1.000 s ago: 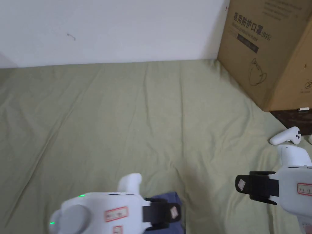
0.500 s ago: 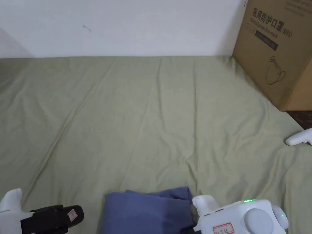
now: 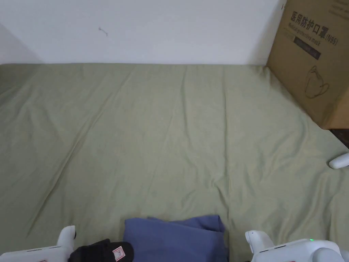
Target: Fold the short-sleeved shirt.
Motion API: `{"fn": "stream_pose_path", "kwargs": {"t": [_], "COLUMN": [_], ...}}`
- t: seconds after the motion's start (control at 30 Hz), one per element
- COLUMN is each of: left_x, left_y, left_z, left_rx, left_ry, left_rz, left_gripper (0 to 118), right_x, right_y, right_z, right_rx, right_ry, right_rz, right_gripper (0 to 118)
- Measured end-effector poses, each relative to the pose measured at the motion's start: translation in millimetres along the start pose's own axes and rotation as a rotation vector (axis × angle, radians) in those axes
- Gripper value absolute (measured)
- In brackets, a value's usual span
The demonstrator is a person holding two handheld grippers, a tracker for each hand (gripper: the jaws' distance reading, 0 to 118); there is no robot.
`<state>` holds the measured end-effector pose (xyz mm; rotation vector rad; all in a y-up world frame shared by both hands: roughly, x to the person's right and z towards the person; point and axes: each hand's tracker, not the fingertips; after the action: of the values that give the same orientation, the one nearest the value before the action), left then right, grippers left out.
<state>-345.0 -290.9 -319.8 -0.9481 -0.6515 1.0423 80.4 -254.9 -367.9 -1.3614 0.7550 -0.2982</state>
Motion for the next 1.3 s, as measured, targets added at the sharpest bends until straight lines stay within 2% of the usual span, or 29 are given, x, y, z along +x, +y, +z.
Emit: {"fn": "stream_pose_path", "kwargs": {"t": [0.17,0.33,0.37,0.4,0.43,0.47,0.5,0.53,0.63,0.7,0.8,0.87,1.07,1.17,1.3], "left_x": [-17,-36,-38,-40,-44,-49,-47,-37,-16,3,33,47,56,44,32], "left_y": [6,7,9,8,7,3,-3,-1,0,0,3,13,74,103,130], "left_z": [-42,-58,-53,-52,-51,-55,-54,-49,-51,-41,-9,22,115,148,175], "left_rx": [-0.106,-0.061,-0.051,-0.050,-0.047,-0.062,-0.069,-0.012,-0.043,-0.041,0.028,0.073,0.127,0.115,0.122], "left_ry": [-0.114,-0.268,-0.256,-0.227,-0.103,0.062,0.101,-0.054,0.057,0.112,0.072,0.120,0.445,0.594,0.950], "left_rz": [0.041,0.188,0.185,0.172,0.133,0.088,0.061,0.086,0.040,-0.037,-0.119,-0.191,-0.351,-0.352,-0.410], "left_gripper": [118,118,113,91,48,21,21,21,21,22,22,22,22,22,22], "right_x": [4,6,8,10,11,12,12,11,7,-3,-20,-29,-58,-69,-75], "right_y": [-3,-6,-7,-7,-7,-8,-8,-8,-8,-5,1,7,26,30,31], "right_z": [-1,-1,-1,-2,-2,-2,-2,-2,1,7,24,37,66,72,71], "right_rx": [0.011,0.027,0.030,0.031,0.033,0.035,0.040,0.039,0.041,0.056,0.095,0.126,0.210,0.223,0.219], "right_ry": [0.023,0.036,0.043,0.050,0.056,0.060,0.076,0.063,0.052,0.020,-0.035,-0.043,-0.088,-0.130,-0.166], "right_rz": [-0.030,-0.053,-0.065,-0.075,-0.085,-0.092,-0.102,-0.106,-0.104,-0.059,0.001,0.028,0.106,0.143,0.165], "right_gripper": [0,0,0,0,0,0,0,0,0,0,0,0,0,0,0]}}
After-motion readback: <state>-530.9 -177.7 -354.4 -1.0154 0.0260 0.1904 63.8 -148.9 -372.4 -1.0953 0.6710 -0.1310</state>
